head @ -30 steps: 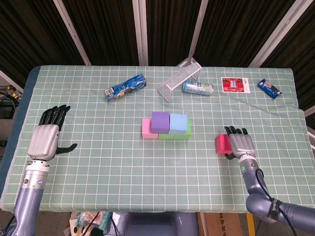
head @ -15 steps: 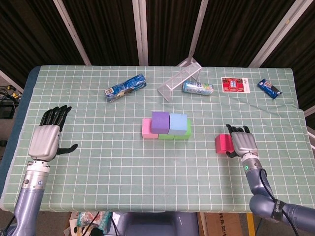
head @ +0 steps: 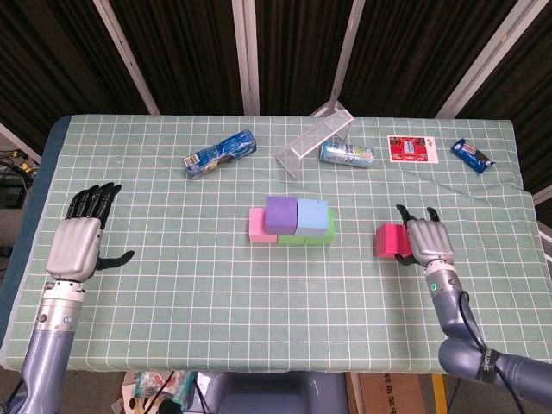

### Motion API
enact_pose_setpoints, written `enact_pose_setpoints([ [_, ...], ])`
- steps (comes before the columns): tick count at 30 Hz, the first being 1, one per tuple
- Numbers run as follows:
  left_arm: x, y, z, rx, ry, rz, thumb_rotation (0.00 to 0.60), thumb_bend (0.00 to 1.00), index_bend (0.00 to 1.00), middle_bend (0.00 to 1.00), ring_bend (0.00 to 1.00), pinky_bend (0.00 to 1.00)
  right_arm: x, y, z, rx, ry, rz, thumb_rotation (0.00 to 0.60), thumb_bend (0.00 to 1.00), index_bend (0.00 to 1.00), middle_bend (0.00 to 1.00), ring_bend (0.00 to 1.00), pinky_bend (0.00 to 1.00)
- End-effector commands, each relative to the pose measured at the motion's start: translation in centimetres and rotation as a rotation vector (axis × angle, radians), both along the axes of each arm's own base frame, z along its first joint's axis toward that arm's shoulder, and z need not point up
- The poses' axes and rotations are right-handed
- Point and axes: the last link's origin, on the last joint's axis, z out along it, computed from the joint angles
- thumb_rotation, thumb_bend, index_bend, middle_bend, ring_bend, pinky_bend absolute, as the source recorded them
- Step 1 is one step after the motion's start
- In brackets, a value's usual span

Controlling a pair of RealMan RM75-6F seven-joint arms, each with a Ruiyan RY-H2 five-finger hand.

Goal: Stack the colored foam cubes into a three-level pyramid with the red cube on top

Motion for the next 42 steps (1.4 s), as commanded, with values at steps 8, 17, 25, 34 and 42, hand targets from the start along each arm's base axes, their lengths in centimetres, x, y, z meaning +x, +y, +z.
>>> enact_pose_setpoints([
  [8, -0.1, 0.1, 0.1, -0.006, -0.008, 0.002, 0.600, 0.12, 0.00, 0.04, 0.03, 0.03, 7.0, -2.1, 8.5, -0.142, -0.050, 0.098, 0.600, 0.30, 0.07, 0.53, 0.37, 0.04],
  [17, 0.2, 0.2, 0.2, -0.016, -0.011, -0.004, 0.600, 0.12, 0.00, 0.04, 0.03, 0.03, 14.6, -2.7, 10.4, -0.045, -0.192, 0.060, 0.600, 0.30, 0.07, 0.53, 0.37, 0.04],
  [25, 0.2, 0.1, 0.5, -0.002, 0.011, -0.010, 0.600, 0.12, 0.00, 0.04, 0.03, 0.03, 22.2, -3.3, 6.3, 0.082, -0.195, 0.101, 0.600, 0.30, 0.07, 0.53, 0.37, 0.04],
  [34, -0.2, 0.3, 0.9, -0.005, 0.018, 0.009, 0.600, 0.12, 0.00, 0.04, 0.03, 0.03, 26.7, -3.4, 0.7, 0.119, -0.048, 0.211, 0.600, 0.30, 0.07, 0.54, 0.37, 0.04],
  [42, -0.4, 0.4, 1.6, -0.005, -0.011, 0.024, 0.600, 0.12, 0.00, 0.04, 0.03, 0.03, 27.5, -3.9, -1.5, 0.099, -0.012, 0.233, 0.600, 0.30, 0.07, 0.55, 0.37, 0.04],
])
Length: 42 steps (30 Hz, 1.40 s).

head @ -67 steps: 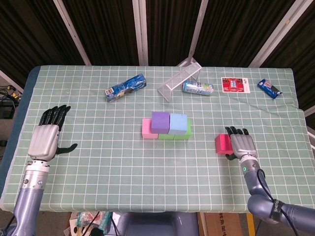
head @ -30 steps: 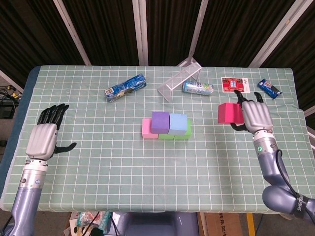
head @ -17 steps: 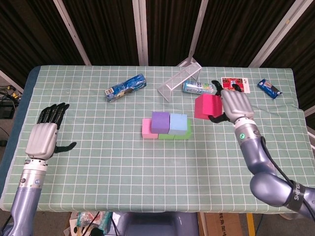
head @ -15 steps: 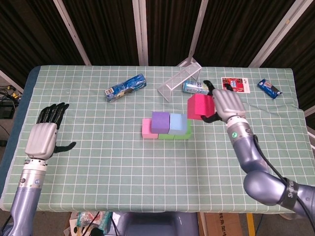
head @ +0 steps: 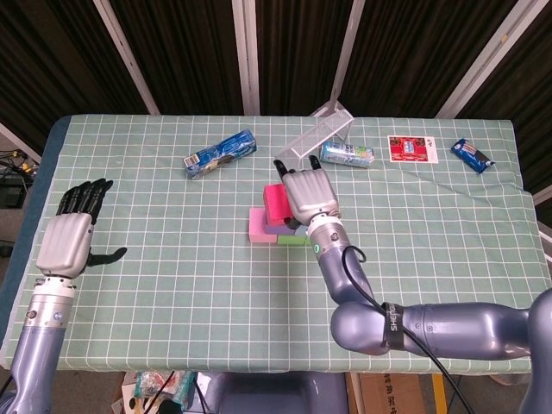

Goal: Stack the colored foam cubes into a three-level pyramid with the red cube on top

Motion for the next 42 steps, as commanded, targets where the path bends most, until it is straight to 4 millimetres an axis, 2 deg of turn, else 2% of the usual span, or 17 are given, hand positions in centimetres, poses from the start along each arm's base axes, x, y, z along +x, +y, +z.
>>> enact_pose_setpoints([
  [1, -0.1, 0.0, 0.1, -0.003, -0.007, 0.004, 0.600, 0.12, 0.00, 0.04, 0.03, 0.03, 0.2, -0.4, -0.3, -0.022, 0.025, -0.002, 0.600, 0.30, 0.07, 0.55, 0.37, 0.04],
  [9, -0.2, 0.1, 0.1, -0.015, -0.016, 0.012, 0.600, 0.12, 0.00, 0.04, 0.03, 0.03, 0.5, -1.3, 0.3, -0.069, 0.078, -0.154, 0.600, 0.30, 0.07, 0.55, 0.37, 0.04],
  [18, 0.1, 0.1, -0.1, -0.027, -0.029, 0.005, 0.600, 0.12, 0.00, 0.04, 0.03, 0.03, 0.5, -1.4, 0.8, -0.053, 0.006, -0.330, 0.600, 0.30, 0.07, 0.55, 0.37, 0.04],
  [29, 0.2, 0.0, -0.2, -0.031, -0.035, -0.002, 0.600, 0.12, 0.00, 0.04, 0.03, 0.03, 0.2, -1.2, 0.8, -0.038, -0.081, -0.360, 0.600, 0.30, 0.07, 0.55, 0.38, 0.04],
  [42, 0.3, -0.1, -0.2, -0.035, -0.031, -0.005, 0.600, 0.12, 0.00, 0.04, 0.03, 0.03, -0.6, -1.3, 0.2, -0.012, -0.085, -0.352, 0.600, 0.30, 0.07, 0.55, 0.37, 0.04],
])
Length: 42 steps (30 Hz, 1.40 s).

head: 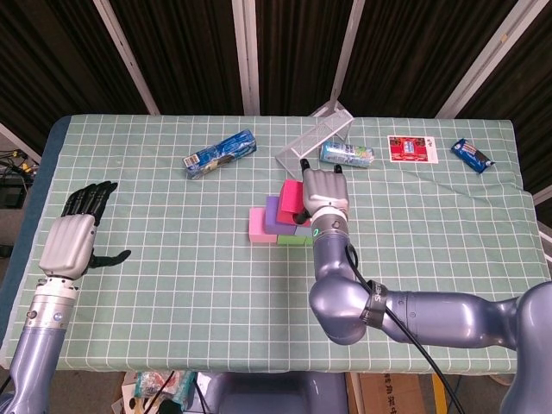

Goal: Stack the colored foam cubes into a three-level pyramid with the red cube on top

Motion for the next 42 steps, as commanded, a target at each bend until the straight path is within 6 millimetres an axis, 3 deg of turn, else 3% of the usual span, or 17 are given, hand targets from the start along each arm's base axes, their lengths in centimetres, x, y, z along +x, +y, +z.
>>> enact_pose_setpoints([
  [1, 0.03, -0.01, 0.00, 0.001, 0.000, -0.001, 0.600, 0.12, 0.00, 0.04, 0.03, 0.03, -0.23, -0.09, -0.15, 0.001, 0.006, 0.000, 0.600, 0.30, 0.07, 0.55, 0.37, 0.04],
  [42, -0.16, 0.17, -0.12, -0.002, -0.002, 0.008, 0.600, 0.12, 0.00, 0.04, 0.03, 0.03, -0.72, -0.42, -0.72, 0.028, 0.016, 0.015, 0.600, 0.30, 0.07, 0.55, 0.38, 0.04],
])
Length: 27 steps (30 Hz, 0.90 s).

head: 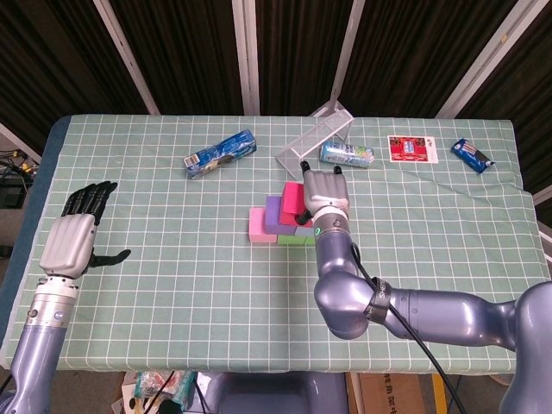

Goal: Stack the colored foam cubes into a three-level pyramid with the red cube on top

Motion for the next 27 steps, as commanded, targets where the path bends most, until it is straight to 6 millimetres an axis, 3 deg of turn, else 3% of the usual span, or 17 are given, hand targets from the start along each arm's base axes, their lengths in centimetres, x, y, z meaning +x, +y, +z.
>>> enact_pose_setpoints([
  [1, 0.02, -0.01, -0.03, -0.001, 0.000, -0.001, 0.600, 0.12, 0.00, 0.04, 0.03, 0.03, 0.00, 0.02, -0.04, 0.000, 0.000, 0.001, 0.600, 0.30, 0.07, 0.55, 0.38, 0.04],
  [27, -0.03, -0.02, -0.03, -0.005, 0.003, 0.003, 0.600, 0.12, 0.00, 0.04, 0.03, 0.03, -0.06, 0.28, -0.50, 0.003, 0.018, 0.032, 0.600, 0.30, 0.07, 0.55, 0.37, 0.04],
])
